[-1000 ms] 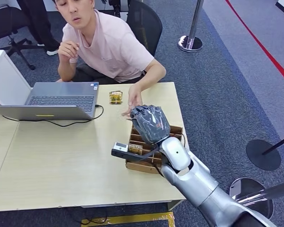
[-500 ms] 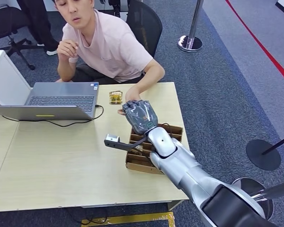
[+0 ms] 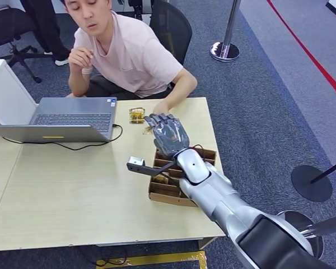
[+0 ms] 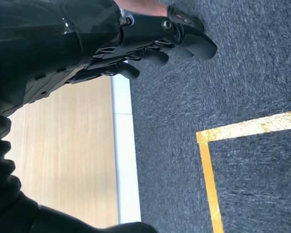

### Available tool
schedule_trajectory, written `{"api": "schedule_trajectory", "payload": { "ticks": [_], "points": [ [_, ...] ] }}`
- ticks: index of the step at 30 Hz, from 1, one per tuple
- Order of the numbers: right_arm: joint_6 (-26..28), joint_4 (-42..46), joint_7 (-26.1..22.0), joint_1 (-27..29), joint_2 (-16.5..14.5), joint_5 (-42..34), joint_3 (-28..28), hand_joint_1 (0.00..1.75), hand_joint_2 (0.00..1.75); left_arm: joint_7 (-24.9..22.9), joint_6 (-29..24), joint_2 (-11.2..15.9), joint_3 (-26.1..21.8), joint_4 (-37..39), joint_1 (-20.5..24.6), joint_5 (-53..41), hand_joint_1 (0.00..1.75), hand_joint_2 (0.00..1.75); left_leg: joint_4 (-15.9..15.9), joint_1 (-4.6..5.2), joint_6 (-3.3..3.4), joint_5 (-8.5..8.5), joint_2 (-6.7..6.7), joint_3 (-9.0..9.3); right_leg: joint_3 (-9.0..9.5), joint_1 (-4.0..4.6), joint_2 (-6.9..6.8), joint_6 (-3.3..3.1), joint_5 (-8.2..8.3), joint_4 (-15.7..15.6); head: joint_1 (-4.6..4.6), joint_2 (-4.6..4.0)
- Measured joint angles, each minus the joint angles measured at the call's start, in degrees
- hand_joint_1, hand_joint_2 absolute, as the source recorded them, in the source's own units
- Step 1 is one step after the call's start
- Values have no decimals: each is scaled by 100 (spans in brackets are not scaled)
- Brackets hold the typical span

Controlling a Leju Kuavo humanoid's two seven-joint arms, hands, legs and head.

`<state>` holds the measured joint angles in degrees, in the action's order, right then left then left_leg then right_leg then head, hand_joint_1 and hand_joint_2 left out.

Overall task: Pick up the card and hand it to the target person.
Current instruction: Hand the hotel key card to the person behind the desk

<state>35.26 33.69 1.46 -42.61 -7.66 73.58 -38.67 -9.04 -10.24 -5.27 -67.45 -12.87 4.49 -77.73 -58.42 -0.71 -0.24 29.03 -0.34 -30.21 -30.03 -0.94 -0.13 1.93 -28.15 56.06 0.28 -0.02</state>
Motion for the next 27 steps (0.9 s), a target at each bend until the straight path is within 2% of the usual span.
{"api": "schedule_trajectory", "payload": {
  "ticks": [5,9,13,19,27],
  "points": [
    [88,-55,-60,-28,-14,-77,108,0,175,-51,-6,3,0,0,1,6,0,0,0,0,0,0,0,0,0,0,0,0,0,0,0,1],
    [146,-62,-356,-51,-13,-593,331,0,175,-66,-6,4,0,-1,0,23,0,0,0,0,0,0,0,0,0,0,0,0,0,0,0,1],
    [-39,66,-886,-68,-1,-1775,869,0,175,-67,-6,4,-4,1,-1,50,0,0,-1,0,0,0,0,0,0,0,0,0,0,0,0,1],
    [-615,420,-1559,-120,120,-3833,2025,0,175,-94,-10,8,-11,1,-7,132,0,0,-3,1,0,0,-3,0,0,-1,-3,0,0,-1,0,1],
    [-1495,687,-1902,-146,565,-6080,3552,0,175,-142,-52,9,-55,0,-10,183,0,0,-5,2,1,0,-6,-1,0,-1,-8,0,1,-2,0,1]
  ]
}}
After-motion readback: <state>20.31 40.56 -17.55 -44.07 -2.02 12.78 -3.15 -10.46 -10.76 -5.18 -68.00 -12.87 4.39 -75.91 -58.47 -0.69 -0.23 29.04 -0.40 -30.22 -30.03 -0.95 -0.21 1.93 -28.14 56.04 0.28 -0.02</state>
